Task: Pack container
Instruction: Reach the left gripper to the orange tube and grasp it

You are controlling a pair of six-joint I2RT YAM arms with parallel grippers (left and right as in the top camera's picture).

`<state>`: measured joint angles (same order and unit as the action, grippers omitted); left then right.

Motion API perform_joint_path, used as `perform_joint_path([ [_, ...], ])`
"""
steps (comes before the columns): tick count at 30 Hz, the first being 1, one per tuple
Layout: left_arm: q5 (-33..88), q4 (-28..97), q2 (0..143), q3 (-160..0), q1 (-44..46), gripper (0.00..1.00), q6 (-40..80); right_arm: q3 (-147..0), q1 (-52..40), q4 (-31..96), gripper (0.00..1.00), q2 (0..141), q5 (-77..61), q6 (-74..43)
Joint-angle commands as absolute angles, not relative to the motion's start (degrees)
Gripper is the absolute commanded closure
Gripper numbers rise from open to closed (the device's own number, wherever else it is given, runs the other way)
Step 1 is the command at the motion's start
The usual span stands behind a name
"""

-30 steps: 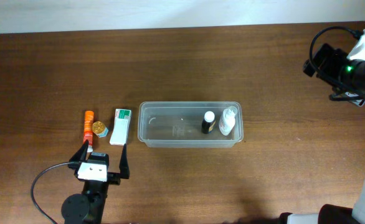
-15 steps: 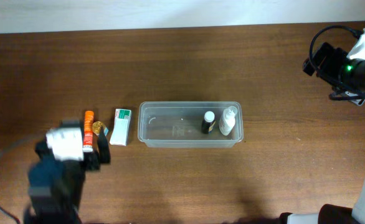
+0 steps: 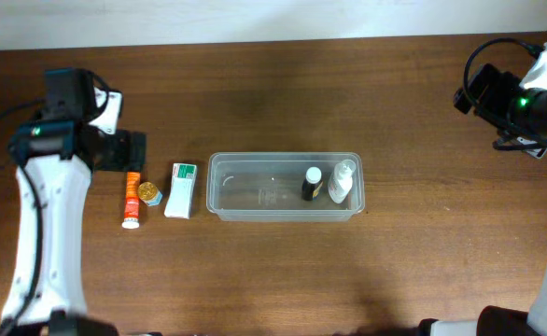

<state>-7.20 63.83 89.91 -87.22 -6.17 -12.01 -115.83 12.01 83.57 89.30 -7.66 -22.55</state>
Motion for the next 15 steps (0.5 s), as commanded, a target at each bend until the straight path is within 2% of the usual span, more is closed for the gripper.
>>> perform_joint_path([
  [1, -5.8, 64.7, 92.9, -88.7, -7.0, 0.01, -12.0, -116.1, 12.4, 83.4, 0.02, 89.5, -8.0, -23.0],
  [8, -6.0, 65.5, 99.5, -88.7, -12.4, 0.01, -6.9, -116.1, 12.4, 83.4, 0.02, 89.5, -8.0, -23.0],
  [15, -2.6, 66.3, 108.6, -88.7, -15.3, 0.01, -10.9, -116.1, 12.4, 83.4, 0.02, 89.5, -8.0, -22.9],
])
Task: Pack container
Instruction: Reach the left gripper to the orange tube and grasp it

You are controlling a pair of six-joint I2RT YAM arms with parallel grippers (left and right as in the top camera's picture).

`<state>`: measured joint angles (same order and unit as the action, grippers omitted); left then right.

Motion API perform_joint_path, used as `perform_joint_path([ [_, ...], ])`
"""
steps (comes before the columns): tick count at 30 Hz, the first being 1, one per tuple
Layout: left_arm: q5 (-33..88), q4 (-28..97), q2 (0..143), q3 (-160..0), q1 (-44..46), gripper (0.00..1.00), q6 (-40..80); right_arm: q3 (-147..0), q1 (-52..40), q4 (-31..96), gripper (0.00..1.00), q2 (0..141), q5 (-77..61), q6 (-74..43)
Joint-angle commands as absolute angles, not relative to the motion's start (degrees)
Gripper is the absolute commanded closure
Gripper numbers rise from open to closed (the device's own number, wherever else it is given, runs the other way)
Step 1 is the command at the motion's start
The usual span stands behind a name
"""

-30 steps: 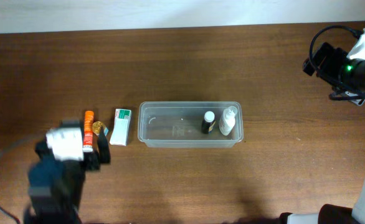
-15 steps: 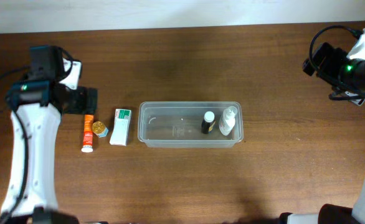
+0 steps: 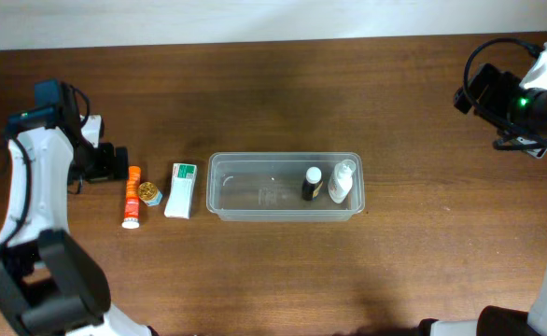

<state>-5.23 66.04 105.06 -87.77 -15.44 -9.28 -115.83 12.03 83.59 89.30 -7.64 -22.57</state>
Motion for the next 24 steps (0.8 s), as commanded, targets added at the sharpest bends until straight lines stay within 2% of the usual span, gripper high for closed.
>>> perform_joint_path([
  [1, -2.6, 66.3, 109.8, -88.7, -15.2, 0.02, -11.5, -116.1, 12.4, 83.4, 0.02, 89.5, -8.0, -23.0],
  [18, -2.6, 64.8, 119.6, -88.7, -15.1, 0.09, -13.1, -116.1, 12.4, 83.4, 0.01, 89.5, -8.0, -22.9],
  [21, -2.8, 64.5, 120.8, -88.7, -15.1, 0.18, -13.2, -116.1, 12.4, 83.4, 0.02, 89.5, -8.0, -22.9],
  [24, -2.8, 64.2, 122.1, -88.7, -15.1, 0.22, -13.2, -116.1, 12.4, 83.4, 0.02, 89.5, -8.0, -23.0],
])
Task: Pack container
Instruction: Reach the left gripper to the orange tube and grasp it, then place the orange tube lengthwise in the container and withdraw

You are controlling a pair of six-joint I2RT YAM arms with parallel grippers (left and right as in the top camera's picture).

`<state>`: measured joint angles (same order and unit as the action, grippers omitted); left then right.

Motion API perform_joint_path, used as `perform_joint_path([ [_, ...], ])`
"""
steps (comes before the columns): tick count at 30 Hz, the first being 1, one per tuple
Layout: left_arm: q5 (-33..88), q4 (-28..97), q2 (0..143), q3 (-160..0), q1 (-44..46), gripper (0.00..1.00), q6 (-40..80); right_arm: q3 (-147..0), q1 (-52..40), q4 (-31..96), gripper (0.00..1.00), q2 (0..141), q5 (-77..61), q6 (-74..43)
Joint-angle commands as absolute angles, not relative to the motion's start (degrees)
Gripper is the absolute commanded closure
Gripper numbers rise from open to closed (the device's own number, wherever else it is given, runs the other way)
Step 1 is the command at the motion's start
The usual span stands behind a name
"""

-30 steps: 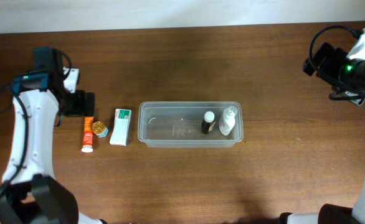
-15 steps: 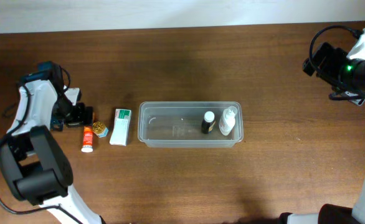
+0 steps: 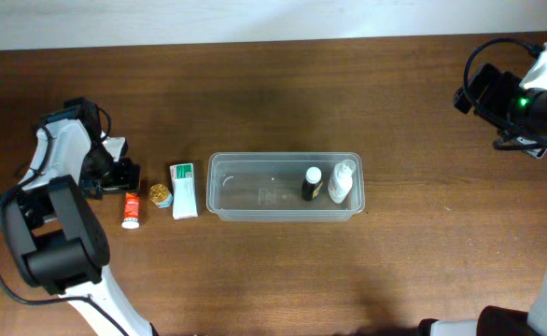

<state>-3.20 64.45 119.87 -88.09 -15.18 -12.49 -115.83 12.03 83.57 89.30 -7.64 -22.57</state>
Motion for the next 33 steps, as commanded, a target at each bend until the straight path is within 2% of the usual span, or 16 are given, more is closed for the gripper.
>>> perform_joint_path([
  [1, -2.8, 64.1, 122.8, -88.7, -15.1, 0.22, -13.2, -116.1, 12.4, 83.4, 0.02, 89.5, -8.0, -23.0],
  [3, -2.8, 64.1, 123.5, -88.7, -15.1, 0.26, -13.2, -116.1, 12.4, 83.4, 0.02, 89.5, -8.0, -23.0],
  [11, -2.8, 64.6, 123.6, -88.8, -15.1, 0.65, -13.1, -116.1, 12.4, 83.4, 0.02, 89.5, -8.0, -23.0],
  [13, -2.8, 65.8, 123.6, -89.5, -15.1, 0.78, -12.1, -116.1, 12.4, 83.4, 0.02, 89.5, -8.0, -23.0],
  [15, -2.7, 67.5, 123.6, -91.3, -15.1, 0.84, -10.9, -116.1, 12.4, 83.4, 0.02, 89.5, -8.0, -22.9],
  [21, -2.2, 76.2, 123.0, -102.5, -14.9, 0.86, -8.4, -116.1, 12.4, 83.4, 0.02, 89.5, -8.0, -23.0],
  [26, 5.1, 83.5, 121.2, -116.1, -12.6, 0.85, -9.4, -116.1, 12.4, 83.4, 0.02, 89.5, -8.0, -22.9],
  [33, 11.4, 88.3, 117.1, -128.1, -0.7, 0.85, -15.2, -116.1, 12.4, 83.4, 0.02, 89.5, -8.0, -23.0],
])
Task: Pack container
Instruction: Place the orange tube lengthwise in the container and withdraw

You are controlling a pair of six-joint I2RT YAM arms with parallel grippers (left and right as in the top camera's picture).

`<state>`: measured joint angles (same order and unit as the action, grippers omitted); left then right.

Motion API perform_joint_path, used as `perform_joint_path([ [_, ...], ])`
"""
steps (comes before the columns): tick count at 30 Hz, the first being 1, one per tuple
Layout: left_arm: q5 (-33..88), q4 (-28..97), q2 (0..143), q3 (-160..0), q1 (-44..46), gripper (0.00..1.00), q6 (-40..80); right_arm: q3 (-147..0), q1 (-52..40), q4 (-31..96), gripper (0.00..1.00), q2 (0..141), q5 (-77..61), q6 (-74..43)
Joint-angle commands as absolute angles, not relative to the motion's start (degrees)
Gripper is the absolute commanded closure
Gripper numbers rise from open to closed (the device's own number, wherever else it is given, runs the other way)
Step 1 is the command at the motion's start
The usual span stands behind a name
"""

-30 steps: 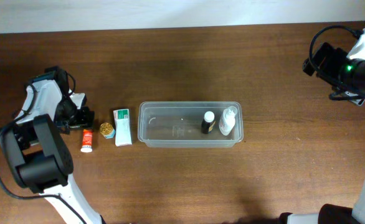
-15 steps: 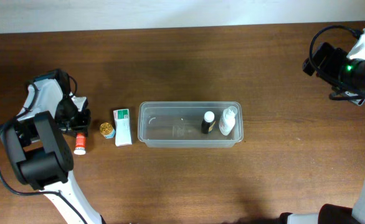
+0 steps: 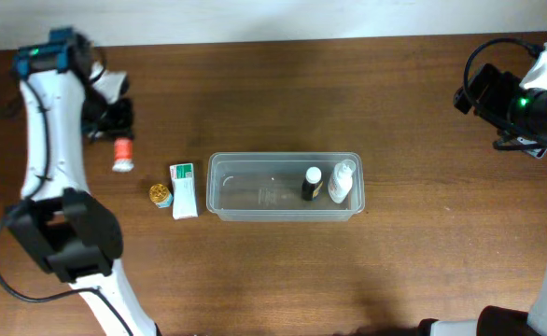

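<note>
The clear plastic container [image 3: 255, 157] sits mid-table with a dark bottle [image 3: 312, 183] and a clear bottle [image 3: 342, 181] standing at its right end. My left gripper [image 3: 117, 126] is at the far left, shut on an orange tube [image 3: 122, 152] that hangs from it with its white cap down, away from the container. A gold-lidded jar [image 3: 160, 194] and a white and green box [image 3: 184, 189] lie just left of the container. My right gripper [image 3: 471, 91] is raised at the far right; its fingers do not show clearly.
The left arm [image 3: 48, 140] runs up the left edge from its base [image 3: 66, 245]. The right arm [image 3: 535, 103] with cables occupies the upper right corner. Brown table [image 3: 283, 280] surrounds the container.
The left gripper moved toward the far side of the table, and the orange tube went with it, leaving its spot beside the jar. Jar, box and container stayed put.
The tube first lay flat left of the jar and box, with the left gripper at its far end. The gripper then sat left of it. Later the tube stood foreshortened at the gripper, jar and box nudged. Now the tube hangs held, farther back.
</note>
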<state>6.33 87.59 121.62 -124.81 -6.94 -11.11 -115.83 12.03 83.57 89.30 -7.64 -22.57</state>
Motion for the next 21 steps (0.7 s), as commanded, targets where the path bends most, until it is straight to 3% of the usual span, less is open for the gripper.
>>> perform_joint_path([
  [1, 11.3, 88.1, 116.6, -128.1, 1.7, 0.86, -17.2, -116.1, 12.4, 83.4, 0.02, 89.5, -8.0, -23.0],
  [12, 9.2, 82.9, 117.5, -120.6, 22.2, 0.92, -40.1, -116.1, 12.4, 83.4, 0.02, 89.5, -8.0, -22.9],
  [21, 8.7, 78.8, 117.5, -109.9, 27.2, 0.91, -57.3, -116.1, 12.4, 83.4, 0.02, 89.5, -8.0, -23.0],
])
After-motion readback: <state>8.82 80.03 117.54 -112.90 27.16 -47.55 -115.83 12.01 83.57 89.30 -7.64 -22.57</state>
